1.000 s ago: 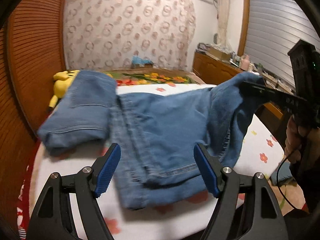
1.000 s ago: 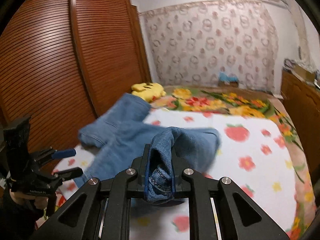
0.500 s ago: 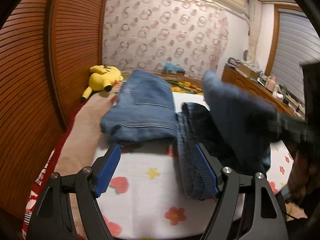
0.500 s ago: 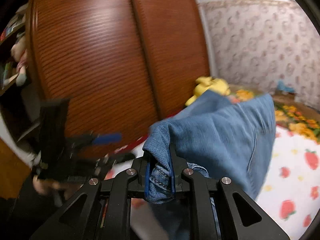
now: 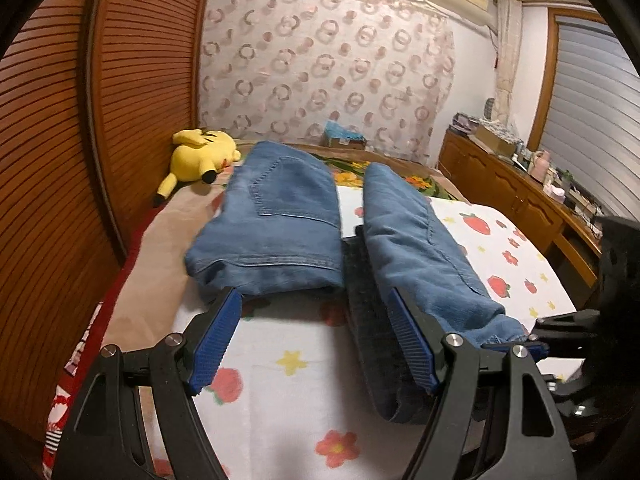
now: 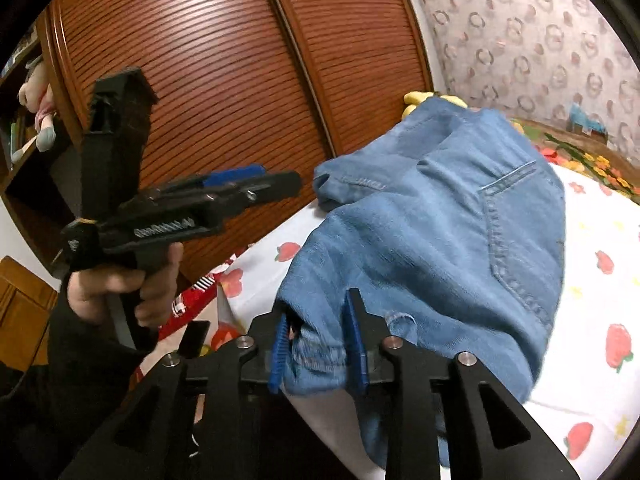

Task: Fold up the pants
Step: 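Lift the jeans leg with the right gripper and fold it over the waist, then grasp the folded jeans bundle with the left gripper while the right gripper grasps it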

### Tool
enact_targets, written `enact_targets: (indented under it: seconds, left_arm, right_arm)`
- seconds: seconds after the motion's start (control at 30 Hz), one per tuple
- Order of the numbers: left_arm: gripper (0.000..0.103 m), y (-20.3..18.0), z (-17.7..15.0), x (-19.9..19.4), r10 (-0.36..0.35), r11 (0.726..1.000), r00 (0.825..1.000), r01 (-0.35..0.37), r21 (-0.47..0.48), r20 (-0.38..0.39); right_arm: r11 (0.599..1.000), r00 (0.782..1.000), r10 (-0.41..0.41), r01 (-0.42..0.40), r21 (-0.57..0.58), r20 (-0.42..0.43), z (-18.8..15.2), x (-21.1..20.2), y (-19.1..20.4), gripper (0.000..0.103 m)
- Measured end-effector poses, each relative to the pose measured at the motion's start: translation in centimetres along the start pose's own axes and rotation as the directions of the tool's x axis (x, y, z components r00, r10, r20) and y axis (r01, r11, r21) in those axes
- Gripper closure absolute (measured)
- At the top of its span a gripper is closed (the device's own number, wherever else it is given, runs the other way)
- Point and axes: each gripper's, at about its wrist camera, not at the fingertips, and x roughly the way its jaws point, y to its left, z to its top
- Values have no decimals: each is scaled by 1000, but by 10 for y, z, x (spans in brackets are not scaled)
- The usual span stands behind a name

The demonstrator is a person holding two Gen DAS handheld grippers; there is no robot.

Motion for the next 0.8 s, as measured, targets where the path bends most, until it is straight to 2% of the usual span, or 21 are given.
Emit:
enact_targets:
  seconds: [0.13,0.17,0.2,0.27,0.37,0.47,0.57,0.8]
  left_arm:
    - [27,-13,7,1,-22,999,1000,22,25,7]
    - [27,-16,8,0,-28,999,1000,28,29,11]
    - [27,-19,9,-1,-33,999,999,33,34,14]
    - [27,-26,12,0,-43,998,999,42,48,14]
    - [27,-36,12,4,-51,996,999,51,72,5]
    - [27,-44,8,17,-67,994,997,69,89,-34]
    - [27,-50,-7,31,-79,991,992,88,98,-97]
    - [28,-40,-37,51,-99,994,978,107,32,-181]
  right_arm:
    - [1000,1000,-21,21,-4,19,-4,-25,0,65]
    - [999,999,-32,32,-9,22,-4,-30,3,58]
    - [999,999,-39,39,-11,27,-10,-31,6,56]
    - [999,998,-41,42,-10,45,-15,-41,4,55]
    - [996,993,-92,91,13,71,-21,-55,-3,55]
    - [985,982,-172,169,46,79,-24,-59,-14,54]
    - [969,966,-244,239,67,80,-21,-54,-24,54]
    - [943,948,-315,309,122,41,-7,-7,-39,53]
